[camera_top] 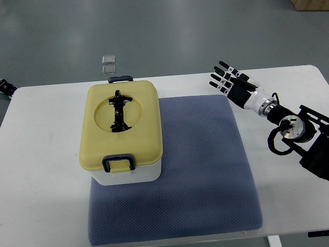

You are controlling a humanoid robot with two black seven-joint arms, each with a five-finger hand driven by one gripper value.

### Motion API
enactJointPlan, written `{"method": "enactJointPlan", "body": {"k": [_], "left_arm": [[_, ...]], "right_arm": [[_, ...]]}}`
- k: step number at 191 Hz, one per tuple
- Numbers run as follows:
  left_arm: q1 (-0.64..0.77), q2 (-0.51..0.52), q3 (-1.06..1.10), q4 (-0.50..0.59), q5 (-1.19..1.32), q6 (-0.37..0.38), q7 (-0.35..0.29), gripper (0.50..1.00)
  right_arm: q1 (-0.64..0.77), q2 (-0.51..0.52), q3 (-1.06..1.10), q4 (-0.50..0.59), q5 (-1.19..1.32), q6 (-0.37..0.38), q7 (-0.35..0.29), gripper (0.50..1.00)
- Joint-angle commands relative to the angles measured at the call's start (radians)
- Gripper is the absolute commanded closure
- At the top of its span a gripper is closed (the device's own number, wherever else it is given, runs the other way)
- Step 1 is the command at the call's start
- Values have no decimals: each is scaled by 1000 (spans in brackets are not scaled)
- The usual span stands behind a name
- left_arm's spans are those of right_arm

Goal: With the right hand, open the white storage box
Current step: 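Raise the right hand and move it toward the yellow-lidded box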

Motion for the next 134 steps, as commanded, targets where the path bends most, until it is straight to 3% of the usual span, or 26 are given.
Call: {"method": "enactJointPlan", "body": {"k": [1, 134], "left_arm": [[0, 0, 0, 1, 0, 2, 0, 500], [-3, 0, 0, 0, -1, -3, -1, 500]], "right_arm": [[2, 2, -2, 0, -1, -1, 0, 560], [11, -16, -2, 9, 1, 10, -3, 560]]}}
